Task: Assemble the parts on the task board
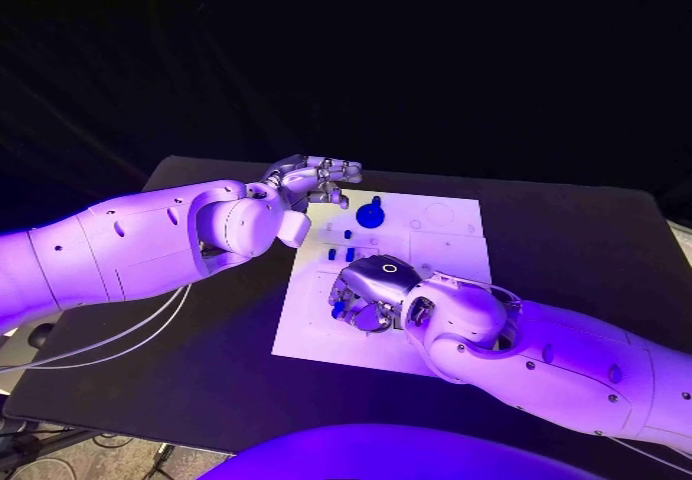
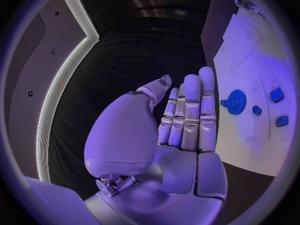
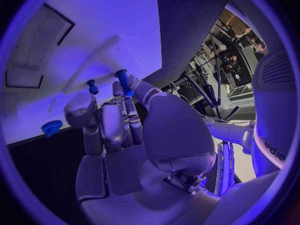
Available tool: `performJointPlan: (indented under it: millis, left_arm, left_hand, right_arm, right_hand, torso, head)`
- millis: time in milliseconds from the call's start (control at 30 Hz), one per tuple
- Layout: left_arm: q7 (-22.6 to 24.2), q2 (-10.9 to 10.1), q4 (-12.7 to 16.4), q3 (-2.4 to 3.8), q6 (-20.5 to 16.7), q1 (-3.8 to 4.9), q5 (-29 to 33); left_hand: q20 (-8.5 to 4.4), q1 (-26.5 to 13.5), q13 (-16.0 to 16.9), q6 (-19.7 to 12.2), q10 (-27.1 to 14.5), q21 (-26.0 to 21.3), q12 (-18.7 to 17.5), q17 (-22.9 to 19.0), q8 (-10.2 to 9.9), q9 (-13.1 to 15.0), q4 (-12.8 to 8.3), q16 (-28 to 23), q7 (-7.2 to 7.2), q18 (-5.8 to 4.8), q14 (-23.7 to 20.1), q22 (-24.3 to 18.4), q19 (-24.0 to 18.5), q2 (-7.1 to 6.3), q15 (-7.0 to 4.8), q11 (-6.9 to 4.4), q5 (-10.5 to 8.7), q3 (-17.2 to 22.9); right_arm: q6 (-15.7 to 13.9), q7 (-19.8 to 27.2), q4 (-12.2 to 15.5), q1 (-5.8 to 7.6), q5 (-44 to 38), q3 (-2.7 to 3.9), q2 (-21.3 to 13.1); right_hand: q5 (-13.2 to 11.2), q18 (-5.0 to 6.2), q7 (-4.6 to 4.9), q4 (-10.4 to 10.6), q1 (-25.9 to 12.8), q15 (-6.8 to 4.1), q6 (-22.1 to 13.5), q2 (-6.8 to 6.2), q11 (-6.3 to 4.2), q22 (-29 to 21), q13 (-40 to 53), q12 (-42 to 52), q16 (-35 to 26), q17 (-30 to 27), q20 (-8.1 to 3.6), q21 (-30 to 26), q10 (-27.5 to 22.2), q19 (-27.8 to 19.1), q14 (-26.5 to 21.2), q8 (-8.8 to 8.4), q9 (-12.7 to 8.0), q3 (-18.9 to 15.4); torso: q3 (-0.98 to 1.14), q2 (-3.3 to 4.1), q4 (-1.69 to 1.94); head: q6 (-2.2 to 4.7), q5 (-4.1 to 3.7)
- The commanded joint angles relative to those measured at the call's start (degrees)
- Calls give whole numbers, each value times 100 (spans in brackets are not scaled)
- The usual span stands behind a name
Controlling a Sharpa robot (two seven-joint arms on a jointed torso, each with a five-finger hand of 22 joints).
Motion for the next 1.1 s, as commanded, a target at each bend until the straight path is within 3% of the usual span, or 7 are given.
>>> performJointPlan:
  millis: [33,267,367,500,633,833,1100]
  left_arm:
    - [34,10,9,4,86,2,-17]
    - [30,15,8,4,90,2,-17]
    - [40,14,7,4,76,2,-17]
    - [48,13,0,4,63,2,-17]
    - [43,-3,-2,4,70,2,-17]
    - [44,-32,-17,4,68,0,-17]
    - [59,-85,20,1,55,-5,-17]
  left_hand:
    - [21,47,-5,-28,-25,-23,17,-9,27,4,-31,-28,-5,64,-25,-8,3,17,2,0,36,-2]
    - [21,47,-5,-28,-25,-23,17,-9,27,4,-31,-28,-5,64,-25,-8,3,17,2,0,36,-2]
    - [21,47,-5,-28,-25,-23,18,-9,27,4,-31,-28,-5,64,-25,-8,3,17,2,0,36,-2]
    - [21,51,-5,-28,-25,-24,21,-11,29,4,-34,-28,-6,64,-26,-9,3,19,2,0,36,-1]
    - [21,51,-5,-28,-25,-24,21,-11,29,4,-34,-28,-6,64,-26,-9,3,19,2,0,36,-1]
    - [21,51,-5,-28,-25,-24,21,-11,29,4,-34,-28,-6,64,-26,-9,3,19,2,0,36,-1]
    - [21,57,-5,-28,-26,-25,26,-13,31,4,-38,-28,-6,65,-28,-10,3,21,1,-1,37,0]
  right_arm:
    - [106,-116,14,-20,-282,-21,18]
    - [-211,-201,25,-20,-391,-32,26]
    - [-472,-286,51,-21,-476,-36,1]
    - [-773,-271,124,-24,-478,-37,-82]
    - [-1202,-160,279,-24,-400,-33,-263]
    - [-1641,30,645,17,-10,26,-820]
    - [-1041,-306,1156,356,2159,80,-2039]
  right_hand:
    - [27,-7,64,23,-66,80,-169,-98,42,-59,-13,-72,-28,-45,29,-41,-168,-62,138,-78,-61,-45]
    - [36,96,158,51,-135,190,-857,-293,167,-586,0,-167,-255,-357,150,-379,-822,-356,-18,-84,-92,-309]
    - [144,194,215,165,-207,237,-1259,-440,224,-1144,18,-144,-390,-535,201,-749,-1213,-589,-132,-65,-77,-742]
    - [302,244,227,516,76,265,-1374,-409,253,-1526,58,140,-478,-707,226,-1046,-1591,-653,-225,-50,-54,-1638]
    - [374,241,242,751,296,263,-1236,-346,251,-1562,83,430,-564,-899,222,-1086,-1647,-592,-248,-13,-32,-1988]
    - [472,226,230,830,506,240,-990,-212,214,-1490,118,803,-550,-953,208,-1039,-1392,-480,-192,39,-10,-2059]
    - [694,30,71,1090,202,45,-647,-22,-44,-341,333,1520,16,-243,78,-275,-6,62,102,101,4,-2148]
  torso:
    - [2,-2,-6]
    - [4,-1,-8]
    - [7,0,-2]
    - [14,4,-3]
    - [14,-1,-15]
    - [9,-12,-18]
    - [2,-18,-74]
  head:
    - [3,7]
    - [10,6]
    - [17,-1]
    - [23,-4]
    - [27,-1]
    - [84,-53]
    - [197,-249]
